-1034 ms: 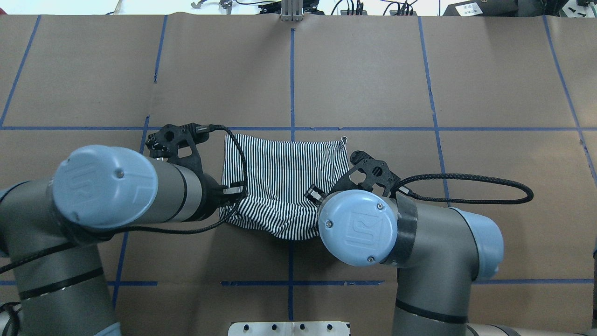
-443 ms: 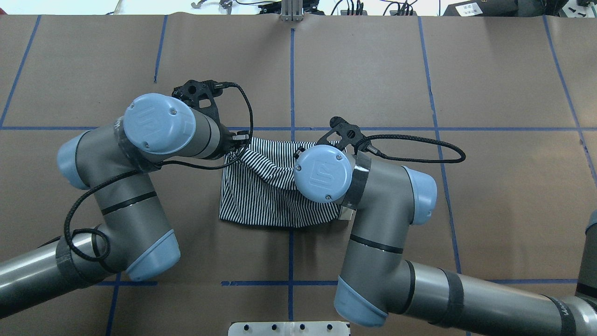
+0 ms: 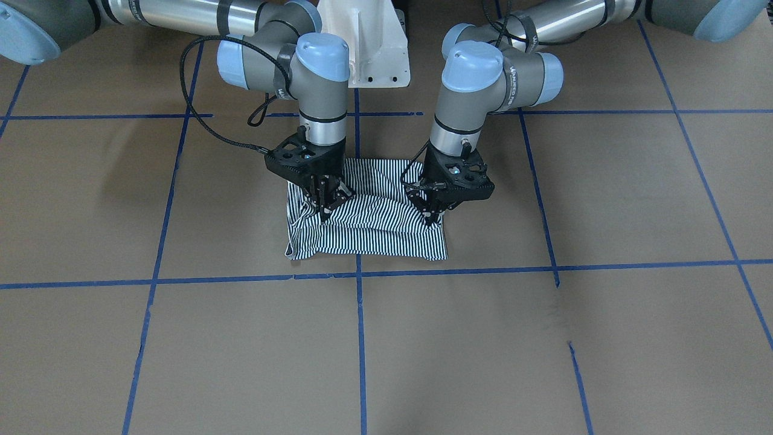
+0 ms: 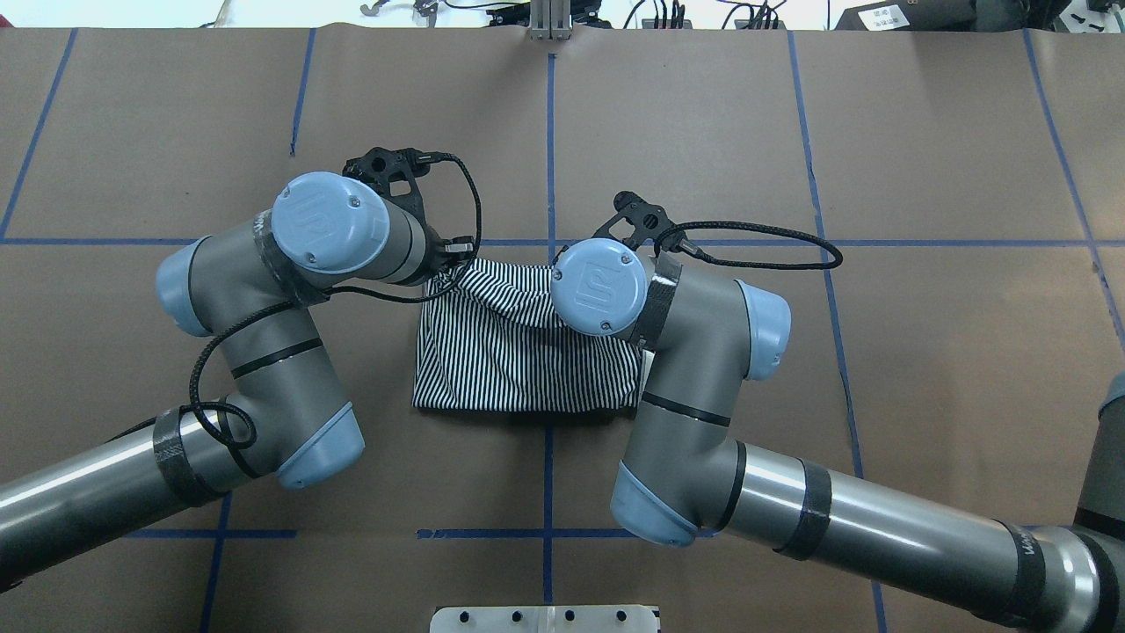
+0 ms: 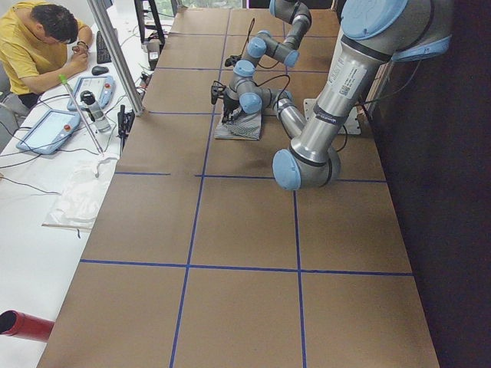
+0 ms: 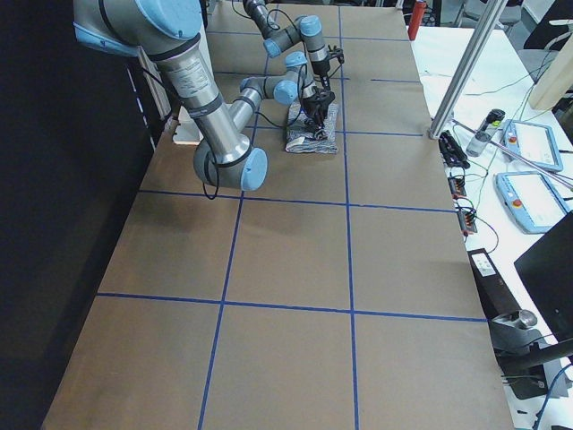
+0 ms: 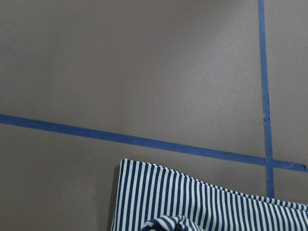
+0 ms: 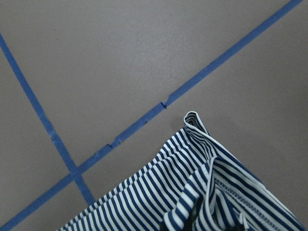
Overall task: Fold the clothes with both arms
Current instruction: 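Release the folded edge and press it flat with the right gripper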
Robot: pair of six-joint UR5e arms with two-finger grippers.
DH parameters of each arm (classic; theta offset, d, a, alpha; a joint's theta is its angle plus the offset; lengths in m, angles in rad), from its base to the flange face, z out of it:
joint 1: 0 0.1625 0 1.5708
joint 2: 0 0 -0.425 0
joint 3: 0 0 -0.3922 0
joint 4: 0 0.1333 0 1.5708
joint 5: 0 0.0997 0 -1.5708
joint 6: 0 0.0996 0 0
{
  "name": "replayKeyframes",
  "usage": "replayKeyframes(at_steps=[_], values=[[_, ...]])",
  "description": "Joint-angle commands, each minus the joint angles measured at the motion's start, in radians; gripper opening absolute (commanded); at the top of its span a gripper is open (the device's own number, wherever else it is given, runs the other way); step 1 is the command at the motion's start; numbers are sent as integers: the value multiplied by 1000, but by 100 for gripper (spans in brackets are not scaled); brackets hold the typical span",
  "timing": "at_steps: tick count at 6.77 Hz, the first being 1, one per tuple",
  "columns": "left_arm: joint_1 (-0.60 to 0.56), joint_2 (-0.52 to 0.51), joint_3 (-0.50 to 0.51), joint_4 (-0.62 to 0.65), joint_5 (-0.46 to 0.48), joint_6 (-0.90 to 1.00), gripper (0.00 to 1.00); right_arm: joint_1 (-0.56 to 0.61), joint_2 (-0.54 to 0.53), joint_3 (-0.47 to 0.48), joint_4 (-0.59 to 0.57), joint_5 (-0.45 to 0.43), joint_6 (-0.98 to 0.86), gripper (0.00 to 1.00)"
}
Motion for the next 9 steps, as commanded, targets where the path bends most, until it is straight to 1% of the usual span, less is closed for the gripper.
replayKeyframes(at_steps=[1, 2, 3, 4, 5, 6, 7, 8, 9], values=[[-4, 2, 13, -8, -1, 19, 17, 15, 2, -23, 27, 3, -81, 39], [-13, 10, 4, -23, -4, 169, 98, 16, 6, -20, 24, 4, -171, 99], [-62, 43, -30, -57, -13, 280, 100, 41, 20, -14, 16, 36, -208, 100], [-100, 104, -59, -122, -111, 363, 100, 42, 19, 21, 15, 49, -254, 100], [-119, 128, -61, -150, -159, 368, 100, 39, 16, 33, 1, 49, -256, 100], [-119, 126, -61, -150, -159, 364, 100, 1, 16, 71, -35, 41, -258, 100], [-117, 123, -62, -152, -159, 356, 100, -49, 22, 75, -75, 29, -259, 100], [-116, 123, -62, -152, -159, 355, 100, -95, 16, 63, -79, -15, -314, 100], [-116, 122, -67, -152, -159, 353, 100, -106, 22, 35, -79, -23, -348, 100]])
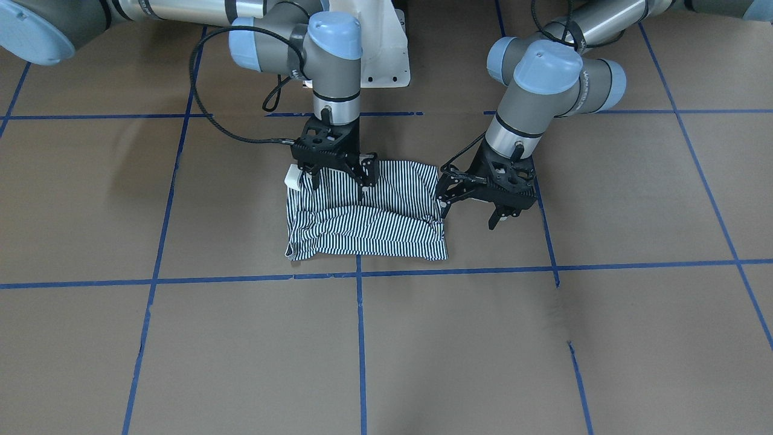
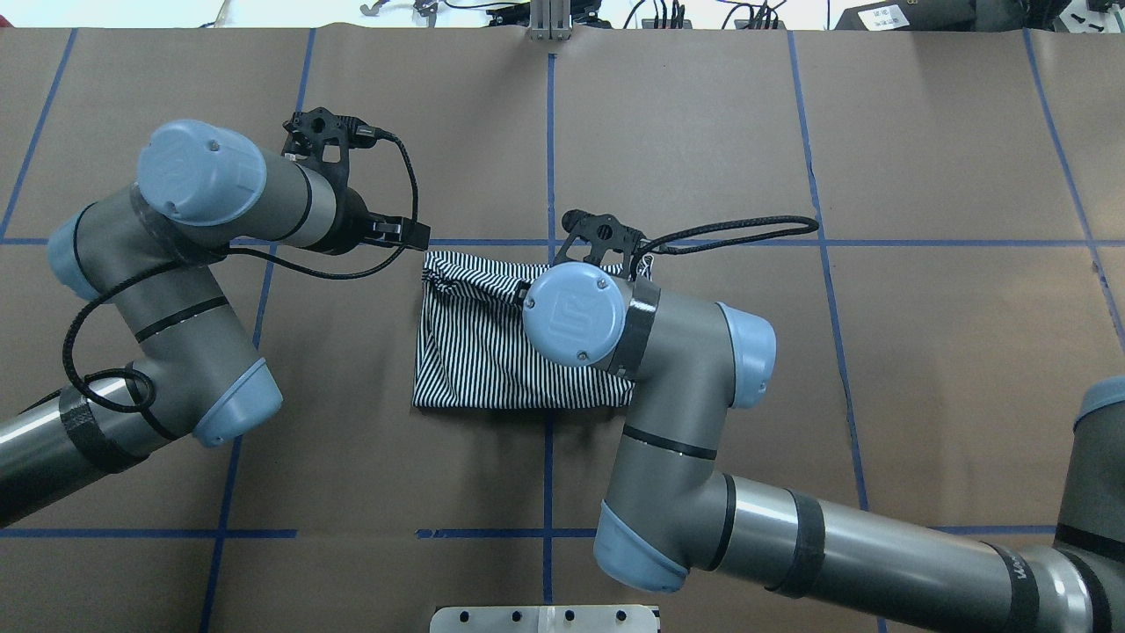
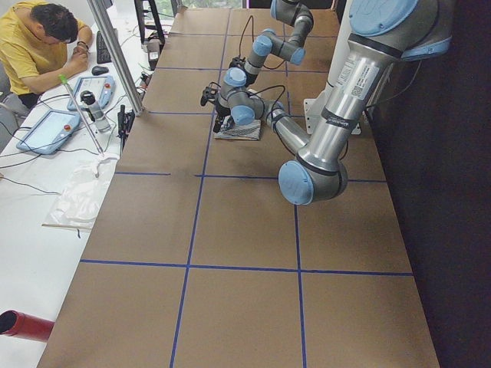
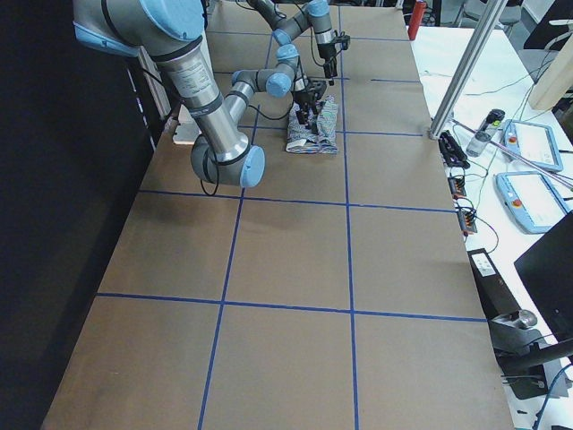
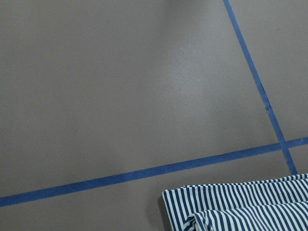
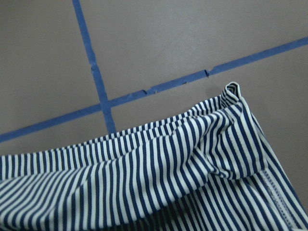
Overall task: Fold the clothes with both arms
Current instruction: 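Release the folded edge and press it flat with the right gripper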
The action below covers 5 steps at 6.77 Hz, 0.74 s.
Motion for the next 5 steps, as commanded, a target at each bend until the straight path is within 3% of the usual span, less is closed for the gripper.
replayKeyframes(at_steps=[1, 3, 5], values=[[-1, 2, -11, 1, 1, -4, 100, -29, 3, -57, -7, -33, -98, 100], [0, 4, -11, 1, 1, -10, 100, -3, 6, -106, -5, -28, -187, 100], [2, 2, -11, 1, 1, -13, 100, 93, 95, -231, -2, 8, -241, 100]])
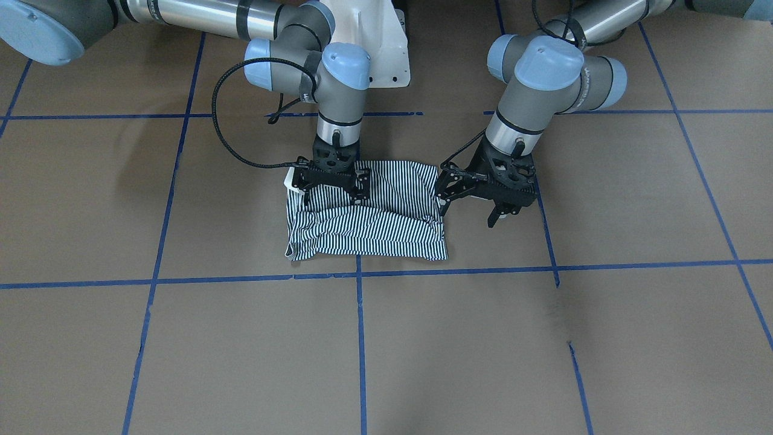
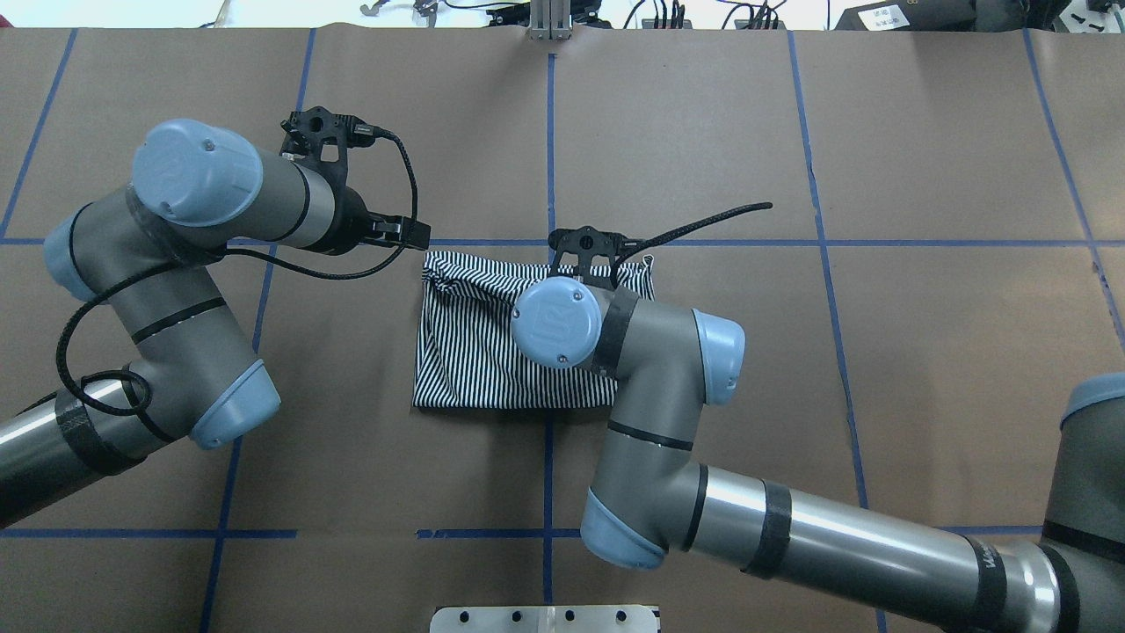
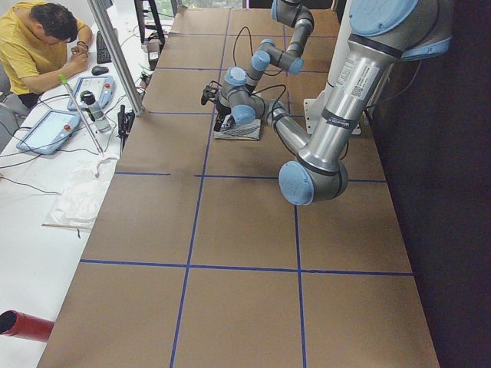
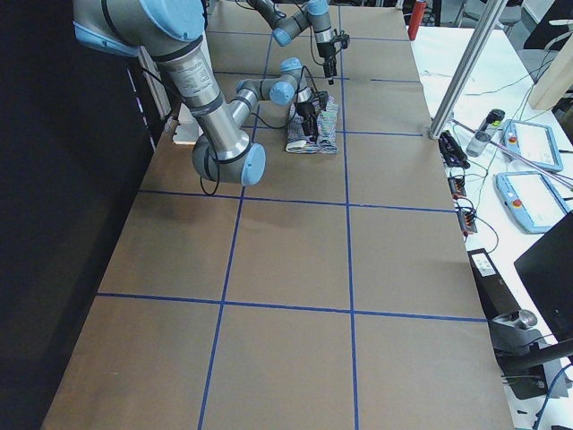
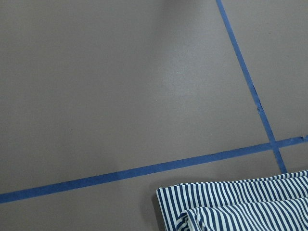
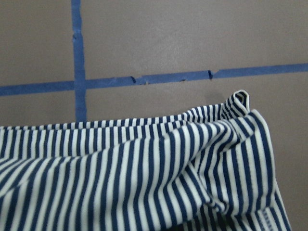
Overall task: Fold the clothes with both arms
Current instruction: 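Raise both grippers away from the folded shirt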
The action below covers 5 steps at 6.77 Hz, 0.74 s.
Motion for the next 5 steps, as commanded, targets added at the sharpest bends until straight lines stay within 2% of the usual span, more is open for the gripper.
replayKeyframes(at_steps=[1, 2, 3, 4, 5], values=[[1, 0, 0, 0, 1, -2, 100, 132, 112, -169, 3, 91, -68, 100], [4, 2, 1, 0, 1, -14, 100, 209, 154, -270, 8, 134, -94, 100], [10, -6, 20, 6, 4, -28, 100, 287, 174, -329, 8, 203, -161, 100], [35, -9, 21, 14, 10, -27, 100, 344, 172, -329, 0, 287, -204, 100], [82, -16, 24, 37, 45, -48, 100, 351, 165, -320, 6, 299, -224, 100]])
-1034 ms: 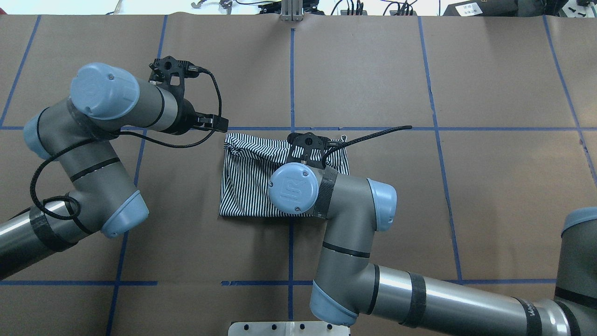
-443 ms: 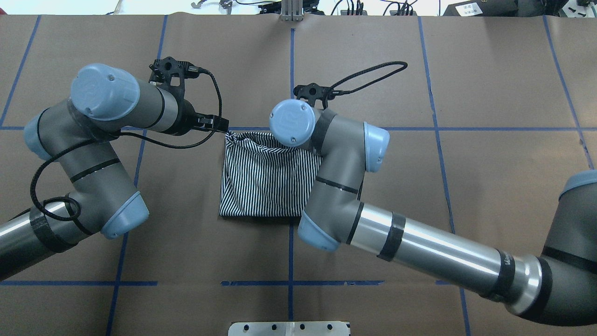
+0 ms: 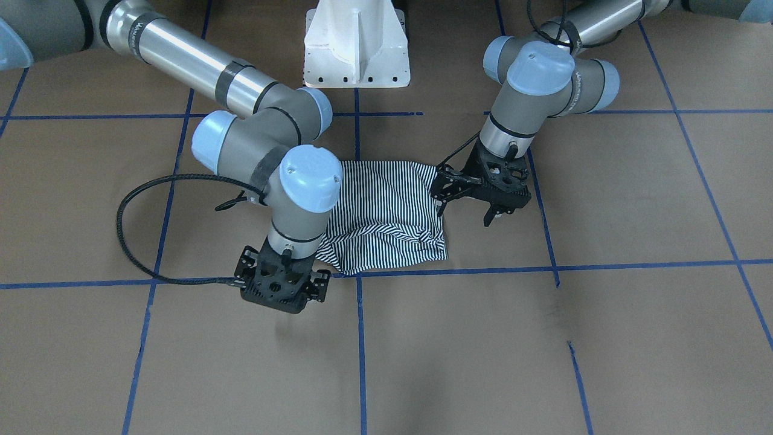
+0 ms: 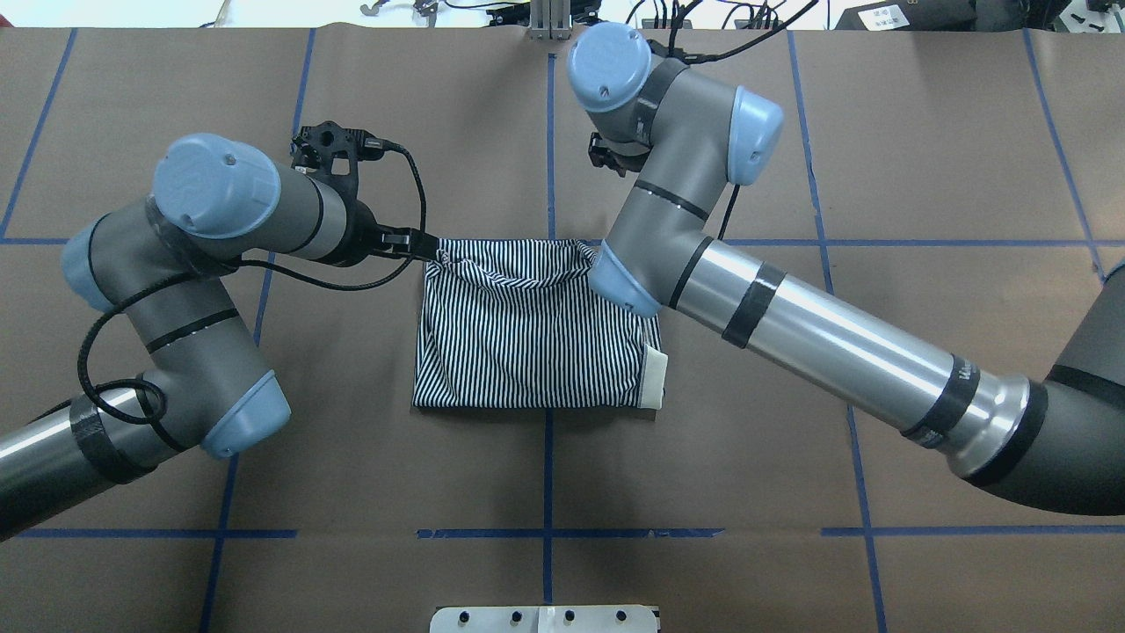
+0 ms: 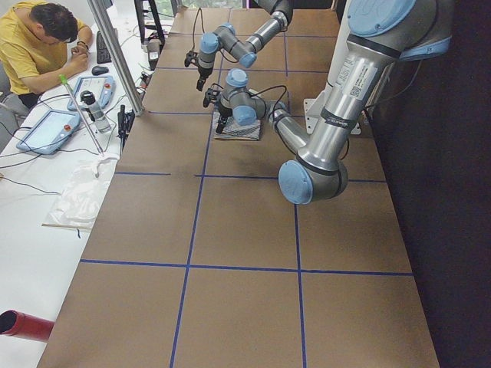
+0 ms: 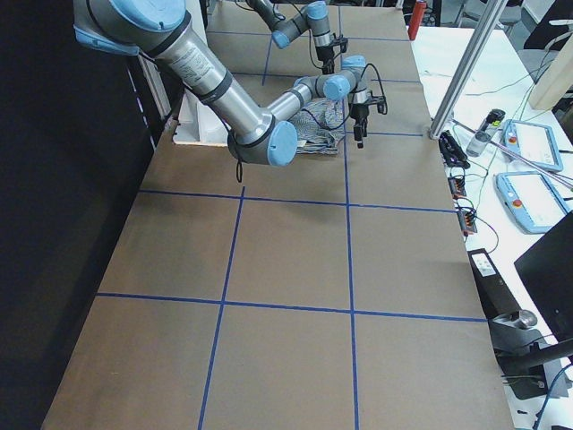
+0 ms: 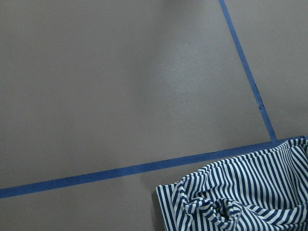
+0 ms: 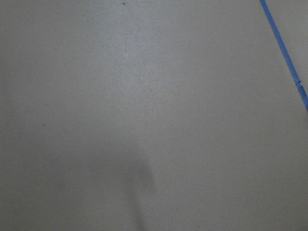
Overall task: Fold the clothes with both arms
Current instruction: 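Raise both grippers away from the folded shirt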
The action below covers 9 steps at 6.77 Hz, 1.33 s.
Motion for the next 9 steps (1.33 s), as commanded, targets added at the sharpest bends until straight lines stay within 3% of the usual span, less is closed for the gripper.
replayKeyframes(at_steps=[1, 3, 5, 7, 8, 9], values=[[72, -68, 46, 81, 83, -46, 100, 33, -17, 40, 4, 46, -37, 100], [94, -102, 127, 89, 121, -51, 100, 32, -68, 115, 2, 46, -37, 100], [88, -177, 254, 77, 157, -37, 100, 32, -69, 119, 4, 46, -37, 100], [-2, -188, 342, 64, 165, 47, 100, 32, -86, 120, 7, 46, -37, 100], [-50, -187, 391, -1, 165, 111, 100, 29, -98, 120, 39, 47, -37, 100], [-81, -187, 388, -11, 152, 150, 100, 28, -117, 129, 71, 49, -37, 100]])
